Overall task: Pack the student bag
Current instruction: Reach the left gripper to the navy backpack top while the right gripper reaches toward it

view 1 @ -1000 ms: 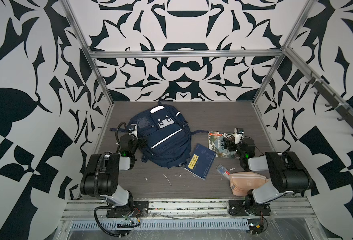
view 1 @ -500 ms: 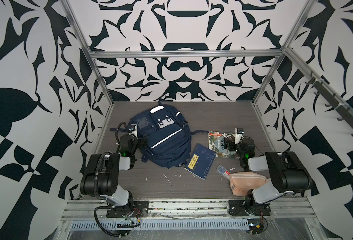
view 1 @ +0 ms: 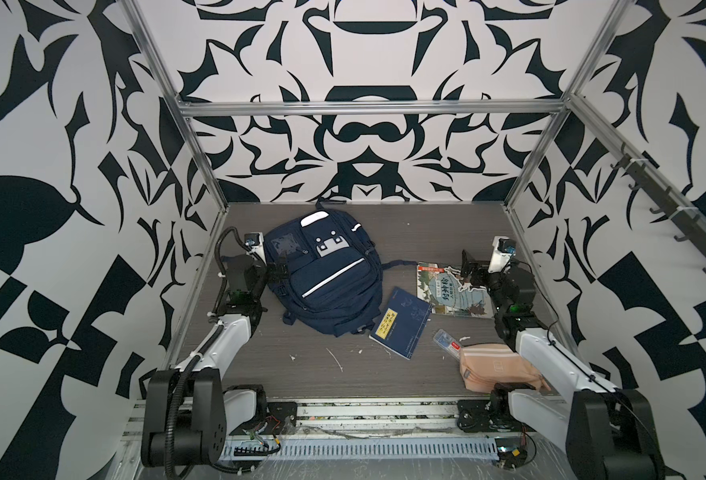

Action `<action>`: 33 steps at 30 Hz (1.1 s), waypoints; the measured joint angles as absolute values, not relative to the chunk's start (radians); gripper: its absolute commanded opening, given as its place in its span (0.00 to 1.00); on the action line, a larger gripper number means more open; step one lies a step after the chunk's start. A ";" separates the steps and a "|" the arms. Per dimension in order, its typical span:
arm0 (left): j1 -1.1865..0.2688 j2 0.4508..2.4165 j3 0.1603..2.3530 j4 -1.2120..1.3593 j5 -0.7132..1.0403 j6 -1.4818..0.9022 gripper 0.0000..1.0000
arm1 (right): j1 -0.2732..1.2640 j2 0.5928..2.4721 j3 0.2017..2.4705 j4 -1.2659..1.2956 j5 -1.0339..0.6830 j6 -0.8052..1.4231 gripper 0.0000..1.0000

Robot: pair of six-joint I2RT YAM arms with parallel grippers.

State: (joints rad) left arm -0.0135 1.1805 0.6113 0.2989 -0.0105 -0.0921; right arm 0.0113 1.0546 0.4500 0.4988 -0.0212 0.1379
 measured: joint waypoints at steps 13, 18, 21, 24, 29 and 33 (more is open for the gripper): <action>-0.305 1.338 1.186 -0.541 0.078 -0.433 0.99 | 0.331 1.334 1.236 -0.471 0.133 0.347 1.00; -0.491 1.505 1.275 -0.662 0.109 -0.484 0.99 | 0.472 1.505 1.328 -0.653 0.203 0.346 1.00; -0.538 1.572 1.333 -0.709 0.123 -0.491 0.99 | 0.560 1.561 1.375 -0.738 0.233 0.339 1.00; -0.561 1.622 1.386 -0.743 0.134 -0.489 0.99 | 0.606 1.583 1.439 -0.779 0.233 0.342 1.00; -0.594 1.700 1.436 -0.804 0.136 -0.479 0.99 | 0.617 1.522 1.448 -0.760 0.155 0.324 1.00; -0.624 1.769 1.466 -0.859 0.103 -0.479 0.99 | 0.611 1.443 1.432 -0.748 0.072 0.274 1.00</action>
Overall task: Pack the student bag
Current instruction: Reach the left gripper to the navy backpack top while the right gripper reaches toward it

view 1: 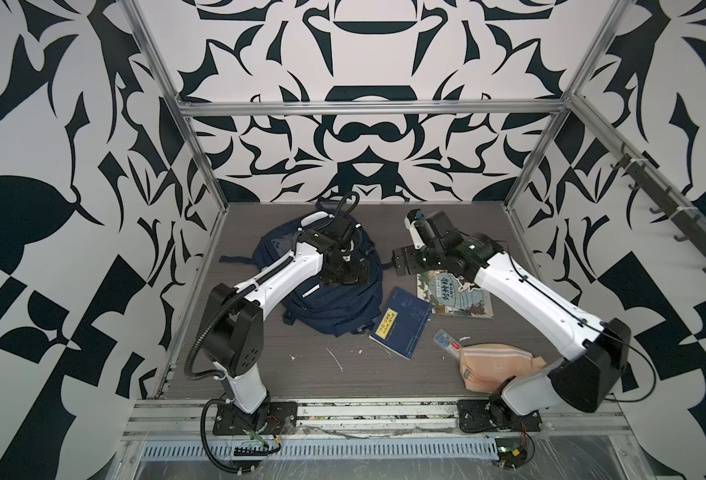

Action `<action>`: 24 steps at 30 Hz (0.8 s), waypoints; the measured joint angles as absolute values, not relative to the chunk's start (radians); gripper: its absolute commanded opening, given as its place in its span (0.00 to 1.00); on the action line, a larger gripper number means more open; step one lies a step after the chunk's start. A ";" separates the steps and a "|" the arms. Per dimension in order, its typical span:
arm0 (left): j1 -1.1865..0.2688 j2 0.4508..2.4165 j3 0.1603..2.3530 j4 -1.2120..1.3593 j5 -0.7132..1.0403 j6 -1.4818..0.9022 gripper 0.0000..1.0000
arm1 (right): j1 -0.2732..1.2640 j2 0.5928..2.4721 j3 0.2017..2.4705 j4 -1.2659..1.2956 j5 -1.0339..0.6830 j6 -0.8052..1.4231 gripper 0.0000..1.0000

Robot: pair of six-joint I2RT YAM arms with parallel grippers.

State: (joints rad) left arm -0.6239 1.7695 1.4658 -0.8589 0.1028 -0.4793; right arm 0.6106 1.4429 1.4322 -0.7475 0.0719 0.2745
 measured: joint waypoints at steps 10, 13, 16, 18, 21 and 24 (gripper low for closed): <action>-0.713 2.002 1.754 -1.053 -0.086 -0.528 0.91 | 0.474 1.409 1.265 -0.698 -0.183 0.247 1.00; -0.716 2.056 1.860 -1.132 -0.156 -0.550 0.91 | 0.384 1.371 1.175 -0.678 -0.286 0.273 1.00; -0.715 2.089 1.939 -1.185 -0.221 -0.554 0.92 | 0.332 1.344 1.126 -0.653 -0.354 0.289 1.00; -0.715 2.099 1.960 -1.198 -0.260 -0.544 0.92 | 0.332 1.333 1.114 -0.641 -0.398 0.296 1.00; -0.714 2.113 1.955 -1.193 -0.296 -0.504 0.93 | 0.334 1.320 1.111 -0.621 -0.437 0.309 0.99; -0.714 2.139 1.928 -1.161 -0.298 -0.451 0.94 | 0.333 1.311 1.111 -0.605 -0.442 0.329 0.99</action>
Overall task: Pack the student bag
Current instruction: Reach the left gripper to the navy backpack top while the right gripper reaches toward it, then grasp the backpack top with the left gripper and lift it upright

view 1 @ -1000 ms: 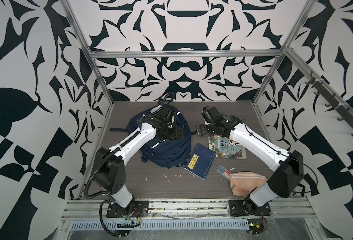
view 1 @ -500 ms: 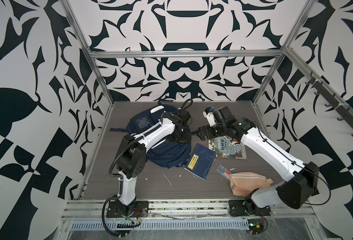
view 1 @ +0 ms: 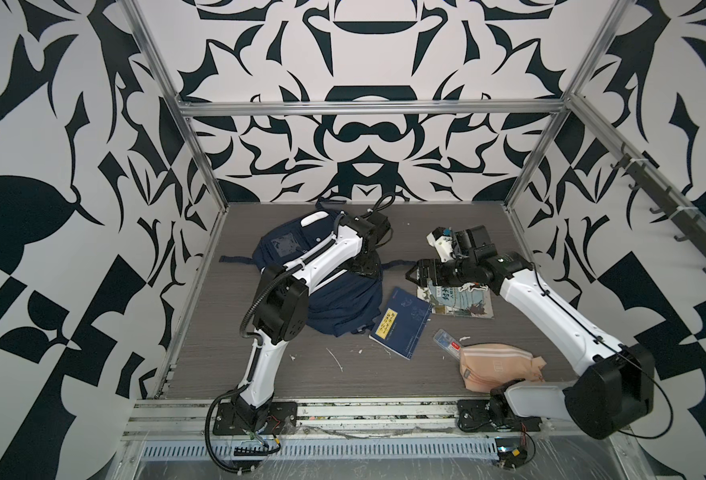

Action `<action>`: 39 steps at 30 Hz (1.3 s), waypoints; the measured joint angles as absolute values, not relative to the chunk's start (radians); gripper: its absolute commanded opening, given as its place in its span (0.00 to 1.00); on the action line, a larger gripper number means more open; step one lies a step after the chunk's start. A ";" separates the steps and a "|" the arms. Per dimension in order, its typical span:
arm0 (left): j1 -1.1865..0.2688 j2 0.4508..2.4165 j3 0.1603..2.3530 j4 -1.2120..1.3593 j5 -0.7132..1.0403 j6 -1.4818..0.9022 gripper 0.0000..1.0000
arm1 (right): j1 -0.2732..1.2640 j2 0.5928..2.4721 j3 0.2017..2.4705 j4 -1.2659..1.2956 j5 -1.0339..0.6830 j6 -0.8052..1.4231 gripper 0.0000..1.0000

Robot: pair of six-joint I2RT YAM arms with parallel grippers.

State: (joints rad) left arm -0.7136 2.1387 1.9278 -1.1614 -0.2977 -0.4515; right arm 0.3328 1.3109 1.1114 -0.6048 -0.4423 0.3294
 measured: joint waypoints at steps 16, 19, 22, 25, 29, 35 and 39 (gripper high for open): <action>-0.668 2.168 1.783 -0.966 -0.200 -0.273 0.67 | 0.329 1.332 1.151 -0.551 -0.353 0.518 0.95; -0.669 2.156 1.766 -0.932 -0.204 -0.247 0.23 | 0.329 1.332 1.146 -0.535 -0.351 0.529 0.93; -0.666 2.138 1.750 -0.904 -0.213 -0.210 0.00 | 0.323 1.332 1.140 -0.530 -0.361 0.530 0.93; -0.662 2.114 1.749 -0.889 -0.217 -0.187 0.00 | 0.319 1.332 1.140 -0.522 -0.382 0.524 0.93; -0.656 2.034 1.719 -0.879 -0.204 -0.171 0.00 | 0.309 1.332 1.127 -0.489 -0.431 0.516 0.93; -0.645 1.758 1.546 -0.788 -0.051 -0.132 0.00 | 0.280 1.336 1.043 -0.341 -0.546 0.584 0.95; -0.649 1.648 1.534 -0.781 0.072 -0.108 0.00 | 0.268 1.382 1.041 -0.242 -0.614 0.643 0.96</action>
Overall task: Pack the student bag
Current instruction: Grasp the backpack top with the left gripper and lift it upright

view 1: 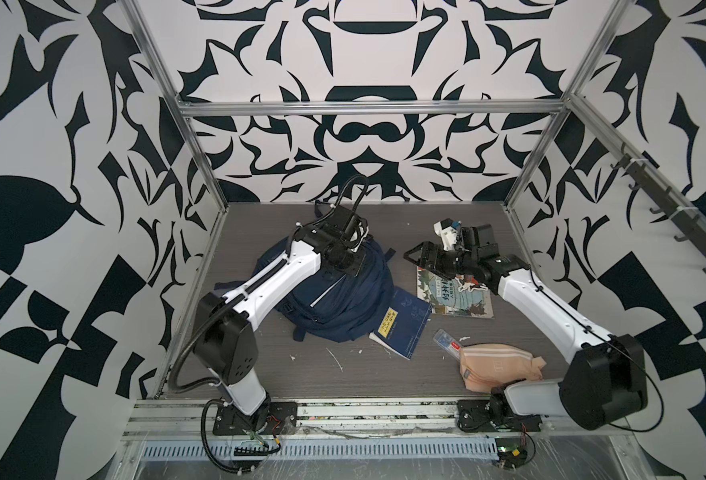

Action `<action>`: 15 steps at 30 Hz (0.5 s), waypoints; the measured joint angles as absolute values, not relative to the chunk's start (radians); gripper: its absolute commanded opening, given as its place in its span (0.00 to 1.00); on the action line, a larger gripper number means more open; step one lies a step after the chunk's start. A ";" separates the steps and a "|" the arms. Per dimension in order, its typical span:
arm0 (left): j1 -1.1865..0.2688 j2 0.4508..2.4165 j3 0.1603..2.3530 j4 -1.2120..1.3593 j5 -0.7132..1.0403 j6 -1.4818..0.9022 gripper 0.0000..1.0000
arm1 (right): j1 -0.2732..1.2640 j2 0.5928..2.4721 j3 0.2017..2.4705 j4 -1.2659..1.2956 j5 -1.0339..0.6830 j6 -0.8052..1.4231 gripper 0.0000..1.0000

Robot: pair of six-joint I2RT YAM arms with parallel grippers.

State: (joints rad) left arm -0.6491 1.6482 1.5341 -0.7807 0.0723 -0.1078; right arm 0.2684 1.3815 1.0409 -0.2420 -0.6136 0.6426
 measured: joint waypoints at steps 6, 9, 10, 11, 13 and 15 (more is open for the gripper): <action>-0.654 1.633 1.554 -0.783 0.187 -0.074 0.00 | 0.265 1.492 1.052 -0.087 -0.730 0.757 0.97; -0.654 1.633 1.563 -0.799 0.219 -0.056 0.00 | 0.265 1.533 1.077 -0.060 -0.789 0.775 0.97; -0.654 1.633 1.568 -0.804 0.226 -0.052 0.00 | 0.265 1.540 1.083 -0.054 -0.805 0.777 0.97; -0.654 1.633 1.575 -0.809 0.232 -0.045 0.00 | 0.265 1.546 1.086 -0.046 -0.825 0.780 0.97; -0.654 1.634 1.592 -0.818 0.239 -0.035 0.00 | 0.266 1.553 1.087 -0.036 -0.857 0.780 0.97; -0.653 1.634 1.614 -0.829 0.247 -0.022 0.00 | 0.273 1.562 1.087 -0.033 -0.879 0.776 0.97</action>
State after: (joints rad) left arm -0.6533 1.6337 1.6138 -0.8288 0.2466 -0.0219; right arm 0.2733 1.5620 1.0866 -0.0334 -0.8791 0.7761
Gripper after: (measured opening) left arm 0.079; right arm 0.970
